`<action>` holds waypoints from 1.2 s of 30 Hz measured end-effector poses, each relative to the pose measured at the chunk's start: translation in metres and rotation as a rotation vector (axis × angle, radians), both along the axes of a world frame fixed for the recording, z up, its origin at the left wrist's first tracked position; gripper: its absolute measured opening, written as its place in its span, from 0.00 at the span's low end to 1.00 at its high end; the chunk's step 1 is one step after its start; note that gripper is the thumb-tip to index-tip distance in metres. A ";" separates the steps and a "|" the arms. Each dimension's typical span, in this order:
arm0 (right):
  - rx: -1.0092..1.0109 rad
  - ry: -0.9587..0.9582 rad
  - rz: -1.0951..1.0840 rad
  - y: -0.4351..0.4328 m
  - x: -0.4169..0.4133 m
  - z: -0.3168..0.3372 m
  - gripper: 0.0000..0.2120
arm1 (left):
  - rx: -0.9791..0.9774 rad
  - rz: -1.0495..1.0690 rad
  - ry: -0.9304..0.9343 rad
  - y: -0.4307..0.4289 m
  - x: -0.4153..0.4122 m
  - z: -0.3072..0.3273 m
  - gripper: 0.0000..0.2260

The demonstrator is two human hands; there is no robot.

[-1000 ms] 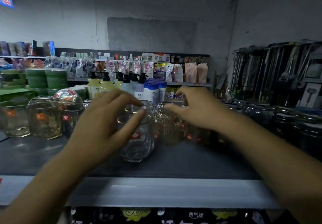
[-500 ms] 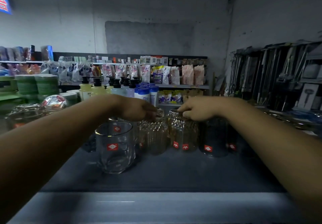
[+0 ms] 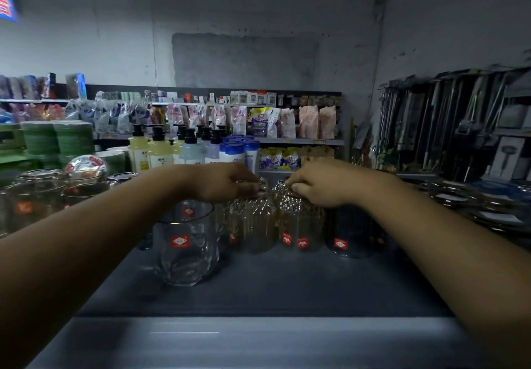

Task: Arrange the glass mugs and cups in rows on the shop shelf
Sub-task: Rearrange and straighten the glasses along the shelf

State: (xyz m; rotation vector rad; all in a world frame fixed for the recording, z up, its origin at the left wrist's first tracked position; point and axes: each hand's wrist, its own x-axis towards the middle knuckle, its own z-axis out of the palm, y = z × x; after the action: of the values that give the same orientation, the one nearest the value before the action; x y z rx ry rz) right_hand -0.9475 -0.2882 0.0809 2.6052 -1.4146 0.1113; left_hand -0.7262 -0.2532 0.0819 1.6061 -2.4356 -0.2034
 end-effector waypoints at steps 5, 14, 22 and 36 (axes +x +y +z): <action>-0.038 -0.053 0.028 0.005 -0.001 0.003 0.13 | -0.043 0.001 -0.067 0.005 -0.001 0.006 0.17; -0.037 -0.427 0.031 0.030 -0.110 0.032 0.14 | -0.383 -0.106 0.327 0.023 -0.076 0.013 0.12; 0.098 -0.351 -0.058 0.002 -0.178 0.016 0.19 | -0.228 -0.003 0.390 -0.007 -0.146 -0.011 0.17; 0.136 -0.416 -0.001 -0.010 -0.181 0.002 0.19 | -0.182 0.021 0.399 -0.018 -0.152 -0.016 0.14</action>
State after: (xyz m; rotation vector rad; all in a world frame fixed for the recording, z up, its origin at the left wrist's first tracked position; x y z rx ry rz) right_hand -1.1282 -0.2987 0.0824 2.8063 -1.5961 0.6096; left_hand -0.8781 -0.2716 0.0662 1.3616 -2.0696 -0.2619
